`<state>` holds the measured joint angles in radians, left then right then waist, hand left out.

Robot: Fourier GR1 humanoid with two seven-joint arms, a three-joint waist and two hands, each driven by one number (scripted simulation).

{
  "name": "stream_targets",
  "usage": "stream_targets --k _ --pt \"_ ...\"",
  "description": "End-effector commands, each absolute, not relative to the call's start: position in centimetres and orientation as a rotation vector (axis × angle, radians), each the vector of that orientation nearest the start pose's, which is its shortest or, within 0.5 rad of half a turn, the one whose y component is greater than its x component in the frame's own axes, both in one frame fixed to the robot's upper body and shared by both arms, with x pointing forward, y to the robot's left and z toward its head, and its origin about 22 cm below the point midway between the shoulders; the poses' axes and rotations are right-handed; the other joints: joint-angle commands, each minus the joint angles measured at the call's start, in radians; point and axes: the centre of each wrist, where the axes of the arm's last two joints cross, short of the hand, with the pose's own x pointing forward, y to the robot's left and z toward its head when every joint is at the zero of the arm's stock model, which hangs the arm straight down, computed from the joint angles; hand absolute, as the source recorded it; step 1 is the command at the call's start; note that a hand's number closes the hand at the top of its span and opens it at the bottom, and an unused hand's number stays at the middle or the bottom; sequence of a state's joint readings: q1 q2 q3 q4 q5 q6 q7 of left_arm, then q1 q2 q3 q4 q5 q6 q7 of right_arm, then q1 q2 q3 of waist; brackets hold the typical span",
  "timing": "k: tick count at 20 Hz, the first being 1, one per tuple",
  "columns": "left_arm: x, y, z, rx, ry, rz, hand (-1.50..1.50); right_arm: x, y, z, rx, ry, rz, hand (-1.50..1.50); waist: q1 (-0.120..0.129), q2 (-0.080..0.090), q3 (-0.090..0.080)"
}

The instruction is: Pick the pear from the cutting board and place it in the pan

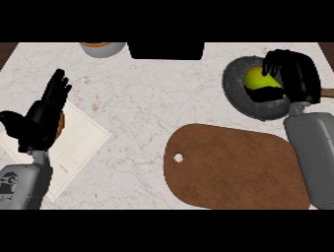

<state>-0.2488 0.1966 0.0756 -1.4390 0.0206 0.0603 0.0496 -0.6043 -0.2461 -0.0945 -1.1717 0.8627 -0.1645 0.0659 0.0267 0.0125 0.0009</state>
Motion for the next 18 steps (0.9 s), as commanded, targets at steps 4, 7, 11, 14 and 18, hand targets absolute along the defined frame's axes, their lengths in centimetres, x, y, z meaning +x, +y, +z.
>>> stream_targets --k 4,7,11,14,18 --pt "30.7 26.2 4.8 0.165 -1.653 -0.081 0.00 41.6 -29.2 6.9 -1.146 -1.558 0.666 1.50 0.032 0.012 0.002" --pt "30.8 26.7 4.5 0.145 -1.649 -0.086 0.00 41.9 -31.5 6.7 -1.158 -1.565 0.613 1.50 0.049 0.021 0.003" --pt "31.0 24.5 5.6 0.122 -1.672 -0.090 0.00 41.2 -33.4 4.6 -1.138 -1.541 0.637 1.50 0.057 0.025 0.005" --pt "31.1 25.1 5.7 0.132 -1.666 -0.094 0.00 41.5 -32.3 3.6 -0.973 -1.473 0.580 -1.50 0.061 0.025 0.004" --pt "31.2 23.9 5.1 0.119 -1.675 -0.107 0.00 41.7 -32.3 3.4 -0.687 -1.382 0.605 -1.50 0.061 0.029 0.004"
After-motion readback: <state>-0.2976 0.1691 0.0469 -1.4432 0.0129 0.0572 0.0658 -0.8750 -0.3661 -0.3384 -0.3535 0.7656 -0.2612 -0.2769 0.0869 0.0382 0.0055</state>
